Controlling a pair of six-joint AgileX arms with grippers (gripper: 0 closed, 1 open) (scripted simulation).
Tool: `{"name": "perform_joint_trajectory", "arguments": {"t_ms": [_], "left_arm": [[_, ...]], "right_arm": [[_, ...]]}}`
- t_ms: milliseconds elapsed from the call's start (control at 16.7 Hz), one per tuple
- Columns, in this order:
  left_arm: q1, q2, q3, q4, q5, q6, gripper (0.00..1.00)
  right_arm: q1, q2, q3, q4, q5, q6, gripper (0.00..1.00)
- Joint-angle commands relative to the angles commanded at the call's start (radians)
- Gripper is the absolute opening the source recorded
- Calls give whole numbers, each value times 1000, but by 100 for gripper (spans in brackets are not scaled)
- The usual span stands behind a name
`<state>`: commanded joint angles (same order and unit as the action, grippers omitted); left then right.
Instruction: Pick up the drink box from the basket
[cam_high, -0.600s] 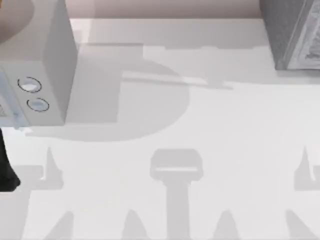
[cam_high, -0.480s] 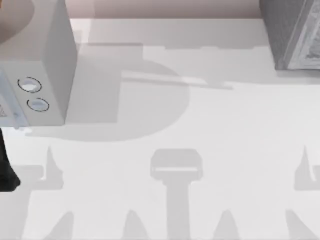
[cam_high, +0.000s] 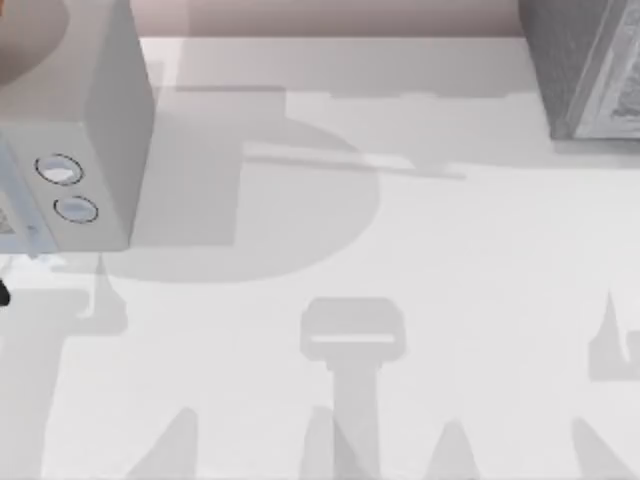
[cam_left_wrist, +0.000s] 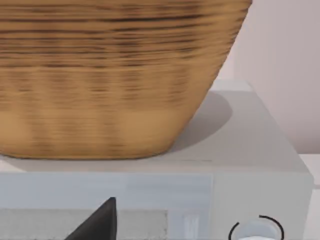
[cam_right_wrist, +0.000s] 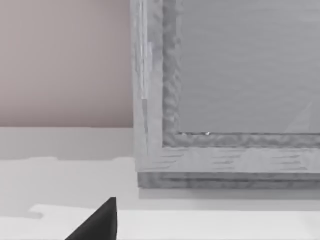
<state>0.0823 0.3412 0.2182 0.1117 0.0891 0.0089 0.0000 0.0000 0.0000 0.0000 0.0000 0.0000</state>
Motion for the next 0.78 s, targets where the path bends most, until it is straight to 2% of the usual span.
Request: {"name": "perform_joint_trajectory", "arguments": {"t_ms": [780], "left_arm": [[216,886,577,298,232,10,100]], "right_arm": [[0,0,0,0,0,0,100]]}}
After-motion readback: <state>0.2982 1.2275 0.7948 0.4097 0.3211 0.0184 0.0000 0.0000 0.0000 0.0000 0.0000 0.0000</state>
